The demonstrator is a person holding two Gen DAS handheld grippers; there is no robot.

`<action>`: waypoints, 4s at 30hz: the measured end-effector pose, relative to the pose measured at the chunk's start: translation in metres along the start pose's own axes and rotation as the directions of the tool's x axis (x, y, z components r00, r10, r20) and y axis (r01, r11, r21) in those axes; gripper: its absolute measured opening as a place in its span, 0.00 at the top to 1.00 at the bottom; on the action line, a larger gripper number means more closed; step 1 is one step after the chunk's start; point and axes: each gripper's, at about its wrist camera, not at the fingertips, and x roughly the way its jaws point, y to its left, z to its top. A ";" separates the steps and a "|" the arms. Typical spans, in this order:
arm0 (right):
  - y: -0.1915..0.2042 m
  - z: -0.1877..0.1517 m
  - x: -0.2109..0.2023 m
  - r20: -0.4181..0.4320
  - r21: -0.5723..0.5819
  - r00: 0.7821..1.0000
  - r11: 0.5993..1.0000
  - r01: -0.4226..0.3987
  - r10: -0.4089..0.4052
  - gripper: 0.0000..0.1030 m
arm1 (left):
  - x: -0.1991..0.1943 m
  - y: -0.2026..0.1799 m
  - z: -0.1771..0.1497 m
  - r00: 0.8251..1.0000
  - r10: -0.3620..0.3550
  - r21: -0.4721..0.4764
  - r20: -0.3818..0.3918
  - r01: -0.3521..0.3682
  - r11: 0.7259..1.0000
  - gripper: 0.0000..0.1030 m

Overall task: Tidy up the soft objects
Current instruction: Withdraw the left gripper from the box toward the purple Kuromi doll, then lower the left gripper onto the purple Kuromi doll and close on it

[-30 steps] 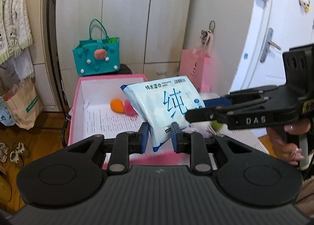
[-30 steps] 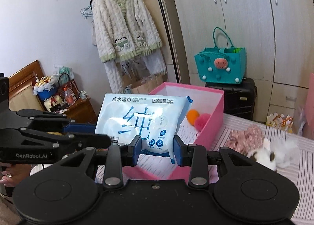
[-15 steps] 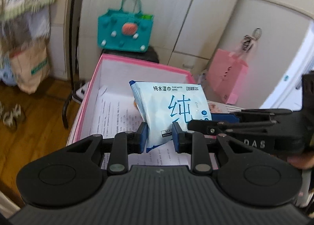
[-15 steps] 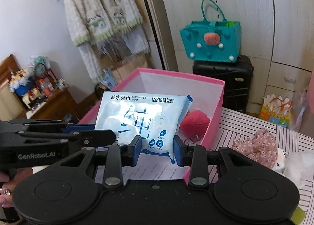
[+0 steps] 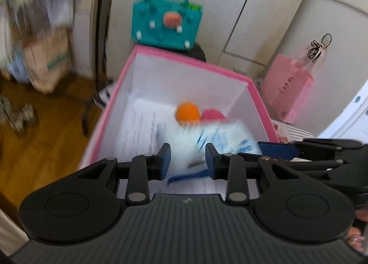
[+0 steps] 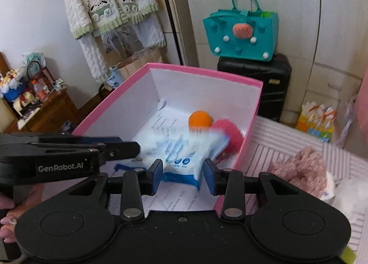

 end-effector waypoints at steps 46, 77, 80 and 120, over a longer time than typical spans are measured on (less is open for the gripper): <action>0.003 -0.131 -0.261 0.203 -0.192 0.969 0.976 -0.105 0.145 0.31 | -0.216 -0.131 -0.094 0.971 -0.238 0.517 -0.008 0.207 0.830 0.05; -0.114 -0.225 -0.152 0.217 -0.331 0.974 0.944 0.003 0.073 0.15 | -0.086 -0.183 -0.167 0.971 -0.227 0.540 0.081 0.149 0.828 0.06; -0.118 -0.221 -0.138 0.195 -0.363 0.976 0.932 -0.016 0.093 0.16 | -0.071 -0.198 -0.170 0.973 -0.200 0.571 0.116 0.100 0.815 0.07; -0.121 -0.164 -0.054 0.160 -0.412 0.970 0.905 -0.103 0.183 0.45 | 0.042 -0.200 -0.124 1.000 -0.003 0.189 -0.020 0.007 0.982 0.21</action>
